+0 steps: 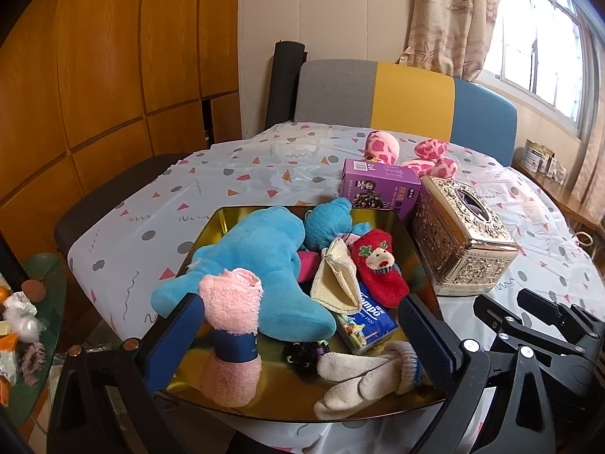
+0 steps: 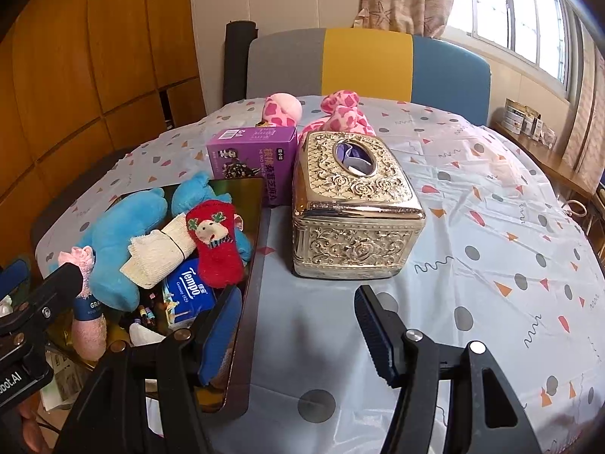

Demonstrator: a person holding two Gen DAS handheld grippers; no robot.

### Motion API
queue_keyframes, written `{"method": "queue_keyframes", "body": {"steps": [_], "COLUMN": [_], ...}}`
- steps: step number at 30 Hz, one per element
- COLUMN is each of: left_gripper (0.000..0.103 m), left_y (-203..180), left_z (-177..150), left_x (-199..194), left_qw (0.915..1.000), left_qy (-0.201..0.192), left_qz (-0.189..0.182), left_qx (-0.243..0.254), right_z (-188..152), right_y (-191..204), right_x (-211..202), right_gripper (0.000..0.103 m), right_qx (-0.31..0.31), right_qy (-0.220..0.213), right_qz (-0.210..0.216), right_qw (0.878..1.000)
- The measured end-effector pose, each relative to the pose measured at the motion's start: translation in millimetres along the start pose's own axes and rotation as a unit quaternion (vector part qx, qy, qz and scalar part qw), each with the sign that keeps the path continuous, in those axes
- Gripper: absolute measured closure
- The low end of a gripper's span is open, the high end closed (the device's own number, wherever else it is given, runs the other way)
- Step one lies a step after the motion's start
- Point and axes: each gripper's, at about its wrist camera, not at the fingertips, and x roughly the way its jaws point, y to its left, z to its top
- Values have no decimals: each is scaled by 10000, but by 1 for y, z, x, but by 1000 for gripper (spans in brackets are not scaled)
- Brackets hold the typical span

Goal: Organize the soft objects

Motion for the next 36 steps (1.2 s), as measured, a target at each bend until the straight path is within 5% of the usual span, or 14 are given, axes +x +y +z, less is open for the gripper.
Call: {"method": "queue_keyframes", "body": {"steps": [36], "left_gripper": [0], "left_y": [0], "left_z": [-3], "left_x": [-1], "left_qw": [10000], "left_qy": [70], "left_qz": [-4], "left_qx": [42], "right_z": [-1], "right_y": [0], "right_x": [-3], "right_gripper": [40], "right_qx": [-4], "right_qy": [13], "right_qz": [10], "right_qw": [10000]}}
